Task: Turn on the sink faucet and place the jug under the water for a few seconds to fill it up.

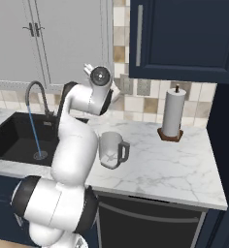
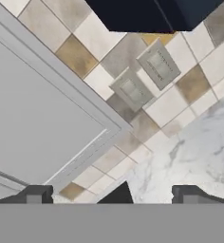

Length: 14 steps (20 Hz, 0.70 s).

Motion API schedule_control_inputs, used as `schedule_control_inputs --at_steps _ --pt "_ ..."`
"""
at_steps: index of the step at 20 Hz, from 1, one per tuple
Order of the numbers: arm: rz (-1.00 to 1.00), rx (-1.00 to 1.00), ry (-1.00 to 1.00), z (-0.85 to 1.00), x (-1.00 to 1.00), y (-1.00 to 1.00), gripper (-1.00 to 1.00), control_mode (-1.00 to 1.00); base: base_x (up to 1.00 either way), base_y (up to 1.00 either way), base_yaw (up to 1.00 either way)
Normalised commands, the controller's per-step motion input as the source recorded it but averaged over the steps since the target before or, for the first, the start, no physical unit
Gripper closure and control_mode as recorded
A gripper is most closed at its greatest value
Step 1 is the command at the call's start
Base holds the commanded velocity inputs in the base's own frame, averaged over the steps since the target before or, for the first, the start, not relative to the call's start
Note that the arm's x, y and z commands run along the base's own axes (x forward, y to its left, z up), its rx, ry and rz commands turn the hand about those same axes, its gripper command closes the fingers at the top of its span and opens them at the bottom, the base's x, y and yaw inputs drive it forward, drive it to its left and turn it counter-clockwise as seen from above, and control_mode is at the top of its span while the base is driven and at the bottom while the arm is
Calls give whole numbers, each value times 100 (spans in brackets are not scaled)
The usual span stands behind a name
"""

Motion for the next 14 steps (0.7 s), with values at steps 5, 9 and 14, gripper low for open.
schedule_control_inputs --at_steps 5,9,14 --pt "1 0 9 40 -49 -54 -100 -100 0 0 0" --pt "16 0 -7 -59 -100 -51 -100 -100 0 0 0" --pt "23 -2 -12 -82 -100 -23 -100 -100 0 0 0"
